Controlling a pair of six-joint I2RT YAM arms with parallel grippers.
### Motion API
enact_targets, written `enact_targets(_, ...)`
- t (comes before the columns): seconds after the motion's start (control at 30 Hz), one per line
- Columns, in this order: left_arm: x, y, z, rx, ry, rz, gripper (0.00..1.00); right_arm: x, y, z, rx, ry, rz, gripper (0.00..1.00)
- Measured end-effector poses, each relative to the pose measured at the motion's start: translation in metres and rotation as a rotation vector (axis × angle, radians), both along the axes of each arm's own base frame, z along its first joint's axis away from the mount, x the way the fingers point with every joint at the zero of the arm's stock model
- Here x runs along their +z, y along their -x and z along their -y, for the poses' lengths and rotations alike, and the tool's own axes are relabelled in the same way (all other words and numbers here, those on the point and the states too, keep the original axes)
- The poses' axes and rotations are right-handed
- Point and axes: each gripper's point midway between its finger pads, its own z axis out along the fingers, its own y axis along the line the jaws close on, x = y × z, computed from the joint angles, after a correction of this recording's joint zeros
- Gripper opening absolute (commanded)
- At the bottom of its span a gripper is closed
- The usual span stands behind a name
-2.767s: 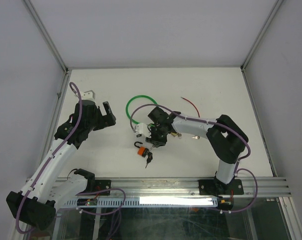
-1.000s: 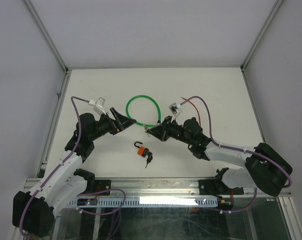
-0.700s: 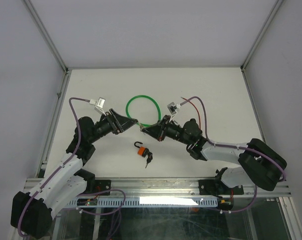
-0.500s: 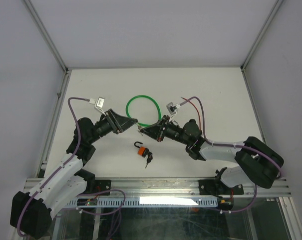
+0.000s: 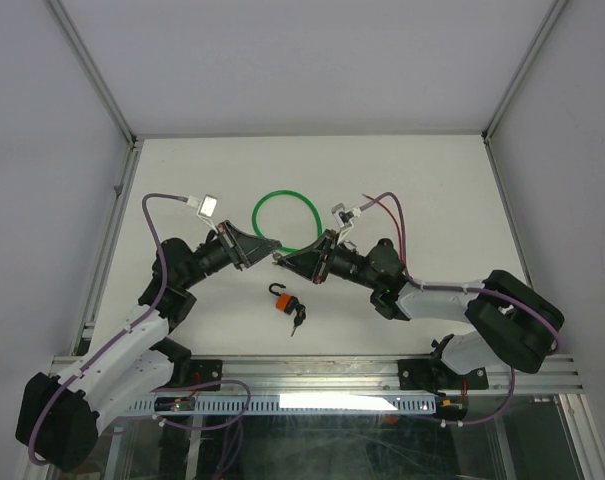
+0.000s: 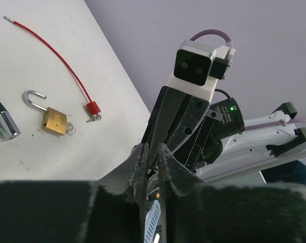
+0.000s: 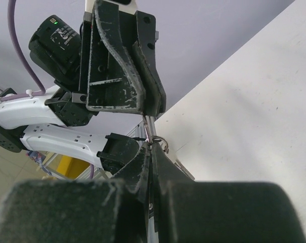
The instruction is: Unlock with the key
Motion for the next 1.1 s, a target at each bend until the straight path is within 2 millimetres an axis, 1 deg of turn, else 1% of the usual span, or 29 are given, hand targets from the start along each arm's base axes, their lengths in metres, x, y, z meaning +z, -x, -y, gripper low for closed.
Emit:
enact_targets(0.07, 0.0, 0.0, 0.001, 0.001, 0.0, 0.009, 0.0, 0.002, 0.001, 0.0, 0.007, -0.006, 0.007, 0.0)
enact_targets(0.1, 0.0, -0.002, 0.001, 0.008, -0.003, 0.013, 0.0, 0.003, 0.002, 0.0, 0.011, -0.01, 0.012, 0.01)
enact_targets(0.17, -0.001, -0.003, 0.0, 0.013, -0.004, 0.012, 0.0, 0.005, 0.003, 0.0, 0.017, -0.016, 0.021, 0.11)
enact_targets(0.23, -0.001, -0.003, 0.001, 0.014, -0.013, 0.024, 0.0, 0.005, 0.003, 0.0, 0.017, -0.011, 0.03, 0.22)
enact_targets(0.3, -0.003, -0.003, 0.001, 0.014, -0.04, 0.036, 0.0, 0.003, 0.003, 0.0, 0.013, 0.001, 0.043, 0.32)
enact_targets(0.4, -0.002, -0.006, 0.0, 0.017, -0.095, 0.06, 0.0, 0.009, 0.004, 0.004, 0.003, 0.013, 0.093, 0.38)
enact_targets(0.5, 0.009, -0.008, 0.0, 0.02, -0.133, 0.111, 0.0, 0.021, 0.005, 0.012, -0.009, 0.01, 0.149, 0.44)
enact_targets(0.63, 0.023, -0.005, 0.001, 0.0, -0.166, 0.191, 0.0, 0.034, 0.005, 0.019, -0.017, 0.0, 0.204, 0.46)
enact_targets(0.83, 0.027, 0.007, 0.008, -0.057, -0.185, 0.251, 0.0, 0.048, 0.007, 0.014, 0.016, -0.03, 0.239, 0.46)
enact_targets(1.0, 0.029, 0.013, 0.012, -0.088, -0.179, 0.267, 0.0, 0.052, 0.008, 0.008, 0.05, -0.049, 0.242, 0.45)
enact_targets(1.1, 0.032, 0.013, 0.012, -0.088, -0.172, 0.276, 0.0, 0.05, 0.009, 0.006, 0.064, -0.054, 0.231, 0.41)
